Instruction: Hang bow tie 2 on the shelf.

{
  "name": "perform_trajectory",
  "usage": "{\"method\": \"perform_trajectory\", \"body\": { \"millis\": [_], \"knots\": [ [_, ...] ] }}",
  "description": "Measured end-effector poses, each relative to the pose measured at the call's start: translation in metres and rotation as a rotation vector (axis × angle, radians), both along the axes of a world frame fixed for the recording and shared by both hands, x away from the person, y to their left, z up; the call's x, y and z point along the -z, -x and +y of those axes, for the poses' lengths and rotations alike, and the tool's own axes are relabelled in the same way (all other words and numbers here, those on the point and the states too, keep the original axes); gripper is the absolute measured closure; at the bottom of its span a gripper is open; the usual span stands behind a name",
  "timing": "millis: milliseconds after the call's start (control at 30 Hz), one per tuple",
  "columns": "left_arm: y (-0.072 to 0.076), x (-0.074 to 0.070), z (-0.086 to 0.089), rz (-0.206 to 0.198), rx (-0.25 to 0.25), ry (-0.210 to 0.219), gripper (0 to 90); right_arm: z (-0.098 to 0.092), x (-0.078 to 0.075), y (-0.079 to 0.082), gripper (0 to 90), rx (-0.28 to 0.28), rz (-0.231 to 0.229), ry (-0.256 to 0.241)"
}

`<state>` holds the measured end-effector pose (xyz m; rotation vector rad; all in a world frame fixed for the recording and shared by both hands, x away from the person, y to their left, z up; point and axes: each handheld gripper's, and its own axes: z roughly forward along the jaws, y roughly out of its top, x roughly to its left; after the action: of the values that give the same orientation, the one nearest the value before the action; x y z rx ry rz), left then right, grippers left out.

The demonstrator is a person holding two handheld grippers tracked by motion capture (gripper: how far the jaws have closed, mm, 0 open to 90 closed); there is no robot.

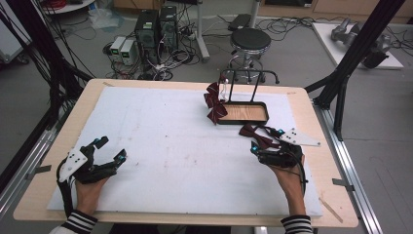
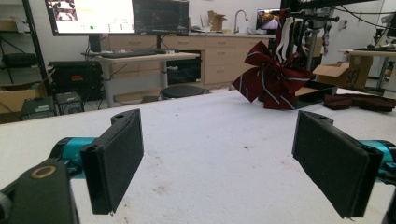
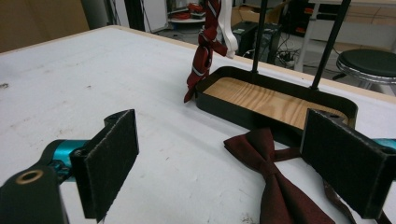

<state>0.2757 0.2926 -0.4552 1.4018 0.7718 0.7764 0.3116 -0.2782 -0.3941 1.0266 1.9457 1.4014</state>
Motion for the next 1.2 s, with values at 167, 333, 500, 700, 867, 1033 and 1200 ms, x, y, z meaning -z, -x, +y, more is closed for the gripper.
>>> {"method": "perform_trajectory", "body": {
  "millis": [167,333,500,700,867,1033,1200],
  "knots": [
    [0.0,0.0,0.0,0.0,0.001,0.0,16.9,-0.003,-0.003,-0.008,10.6,0.0,0.024,0.035],
    [0.0,0.0,0.0,0.0,0.001,0.0,16.9,-0.003,-0.008,-0.017,10.7,-0.004,0.055,0.071],
    [0.0,0.0,0.0,-0.001,0.001,0.001,16.9,-0.005,-0.014,-0.028,10.8,-0.003,0.089,0.112],
    [0.0,0.0,0.0,0.0,0.002,0.0,16.9,-0.006,-0.017,-0.043,10.9,-0.006,0.151,0.16],
    [0.0,0.0,0.0,0.001,0.002,0.002,16.9,-0.007,-0.016,-0.056,14.5,-0.009,0.197,0.211],
    [0.0,0.0,0.001,0.002,0.003,0.006,16.8,-0.004,-0.014,-0.066,18.2,-0.038,0.249,0.268],
    [0.0,0.0,0.001,0.001,0.003,0.006,16.9,-0.002,-0.01,-0.074,20.0,-0.041,0.29,0.302]
  ]
}}
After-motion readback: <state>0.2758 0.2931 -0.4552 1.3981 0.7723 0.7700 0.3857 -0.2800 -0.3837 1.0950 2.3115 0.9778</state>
